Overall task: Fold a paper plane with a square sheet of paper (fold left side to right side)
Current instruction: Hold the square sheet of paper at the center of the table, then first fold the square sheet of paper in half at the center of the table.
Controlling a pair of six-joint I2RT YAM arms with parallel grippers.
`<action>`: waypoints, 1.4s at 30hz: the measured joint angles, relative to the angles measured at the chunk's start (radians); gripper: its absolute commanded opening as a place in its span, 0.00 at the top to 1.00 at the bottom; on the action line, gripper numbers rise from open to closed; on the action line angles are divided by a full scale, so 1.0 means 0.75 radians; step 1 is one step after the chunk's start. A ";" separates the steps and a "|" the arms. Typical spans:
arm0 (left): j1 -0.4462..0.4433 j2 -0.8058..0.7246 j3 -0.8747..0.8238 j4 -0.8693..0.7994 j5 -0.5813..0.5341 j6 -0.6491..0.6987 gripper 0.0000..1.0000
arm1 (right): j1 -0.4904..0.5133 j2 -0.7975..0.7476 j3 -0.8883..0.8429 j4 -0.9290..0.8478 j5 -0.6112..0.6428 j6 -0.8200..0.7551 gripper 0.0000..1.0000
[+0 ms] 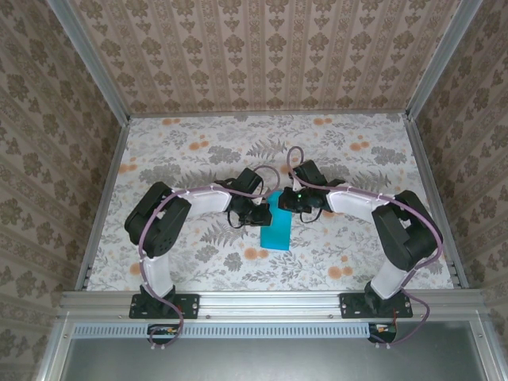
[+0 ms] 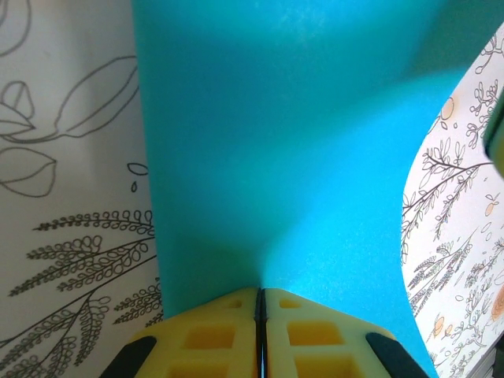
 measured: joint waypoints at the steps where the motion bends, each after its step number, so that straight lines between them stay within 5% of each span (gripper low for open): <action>1: -0.001 0.000 0.000 0.000 0.000 0.000 0.90 | 0.000 0.020 0.010 0.015 -0.008 0.005 0.90; 12: -0.006 0.001 0.007 -0.009 -0.010 0.001 0.90 | 0.000 0.243 0.143 0.054 -0.035 0.009 0.91; 28: -0.008 -0.003 -0.002 -0.001 -0.009 0.001 0.89 | -0.015 0.311 0.217 -0.067 -0.004 0.005 0.92; 42: -0.063 -0.171 -0.242 0.103 0.003 -0.065 0.90 | -0.032 0.337 0.260 -0.123 -0.040 -0.012 0.92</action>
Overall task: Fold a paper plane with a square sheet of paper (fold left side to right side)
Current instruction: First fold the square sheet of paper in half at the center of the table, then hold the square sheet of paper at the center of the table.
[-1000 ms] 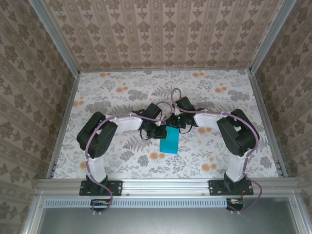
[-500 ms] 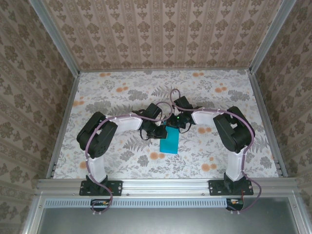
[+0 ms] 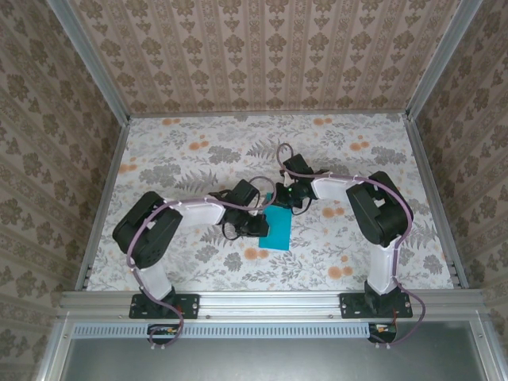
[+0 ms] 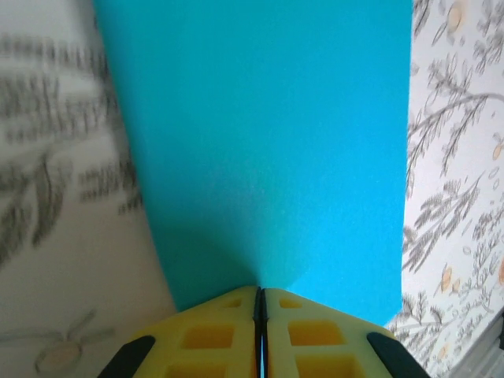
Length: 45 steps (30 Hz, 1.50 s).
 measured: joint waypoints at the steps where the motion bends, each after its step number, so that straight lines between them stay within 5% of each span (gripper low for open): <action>1: -0.005 -0.012 -0.017 0.006 -0.001 -0.007 0.90 | 0.000 0.002 0.003 -0.003 -0.001 -0.004 0.92; 13: -0.031 -0.191 -0.187 -0.042 0.055 -0.091 0.90 | -0.003 0.005 0.008 -0.009 -0.011 -0.017 0.92; 20: 0.077 -0.279 -0.064 -0.095 0.117 -0.064 0.87 | -0.003 0.009 0.015 -0.013 -0.012 -0.029 0.92; 26: 0.157 -0.168 0.104 -0.090 0.156 0.008 0.87 | -0.005 0.023 0.035 -0.013 -0.016 -0.053 0.92; 34: 0.122 0.087 0.189 -0.061 0.206 0.043 0.87 | -0.005 0.024 0.035 -0.013 -0.018 -0.056 0.92; 45: 0.091 0.163 0.177 -0.047 0.168 0.046 0.87 | -0.005 0.023 0.037 -0.013 -0.021 -0.073 0.88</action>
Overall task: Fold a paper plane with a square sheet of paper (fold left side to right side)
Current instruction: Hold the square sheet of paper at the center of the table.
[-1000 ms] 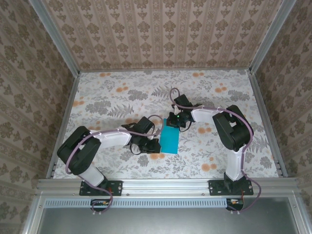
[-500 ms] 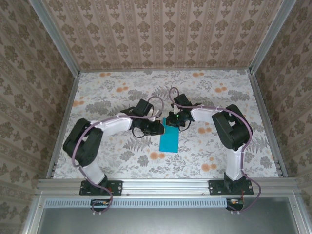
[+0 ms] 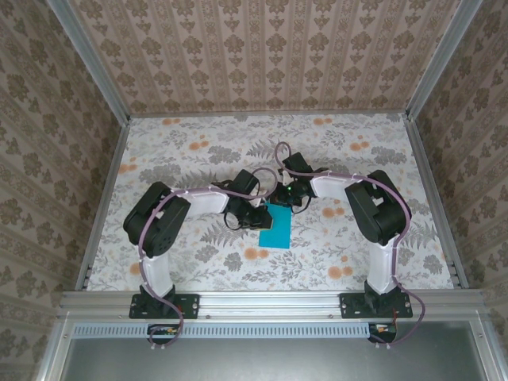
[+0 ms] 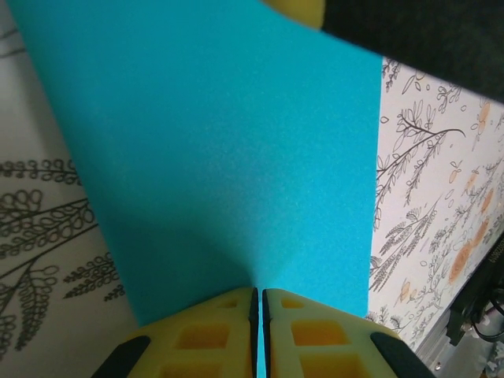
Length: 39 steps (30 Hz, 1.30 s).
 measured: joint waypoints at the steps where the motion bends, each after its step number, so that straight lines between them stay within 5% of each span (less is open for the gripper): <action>1: -0.001 0.000 -0.004 0.003 -0.004 -0.001 0.87 | 0.000 -0.002 0.000 0.000 0.001 -0.003 0.87; 7: -0.002 0.000 -0.016 0.022 -0.009 -0.010 0.88 | -0.004 -0.075 -0.018 -0.011 0.032 -0.020 0.73; 18: -0.026 -0.002 -0.017 0.042 -0.025 -0.047 0.88 | 0.008 -0.548 -0.333 -0.084 0.049 0.019 0.88; 24: -0.027 -0.002 -0.017 0.042 -0.030 -0.077 0.89 | 0.104 -0.540 -0.509 -0.082 0.003 0.108 0.88; 39: -0.055 -0.002 -0.017 0.065 -0.045 -0.177 0.89 | 0.132 -0.428 -0.500 -0.092 -0.006 0.134 0.88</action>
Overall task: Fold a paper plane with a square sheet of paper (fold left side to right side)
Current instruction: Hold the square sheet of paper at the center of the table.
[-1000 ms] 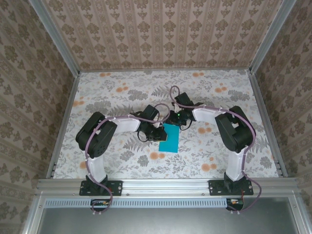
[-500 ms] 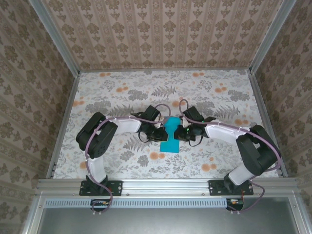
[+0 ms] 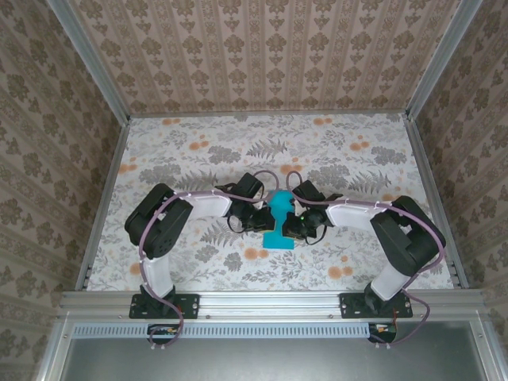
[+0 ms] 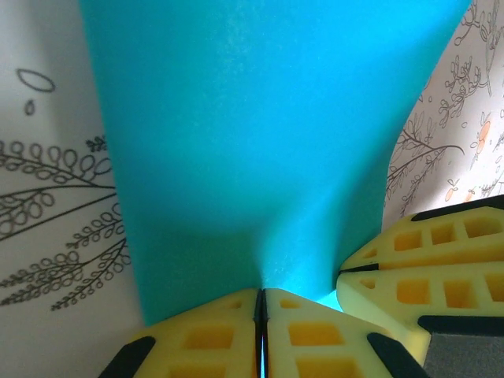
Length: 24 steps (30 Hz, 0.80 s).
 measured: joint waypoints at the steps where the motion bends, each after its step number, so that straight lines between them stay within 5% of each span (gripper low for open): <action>1: 0.000 0.000 0.000 0.001 0.001 -0.006 0.89 | 0.000 0.003 0.005 -0.008 0.001 -0.001 0.88; 24: 0.041 0.091 0.109 0.067 -0.016 -0.023 0.91 | 0.003 0.088 0.146 -0.203 0.042 -0.094 0.90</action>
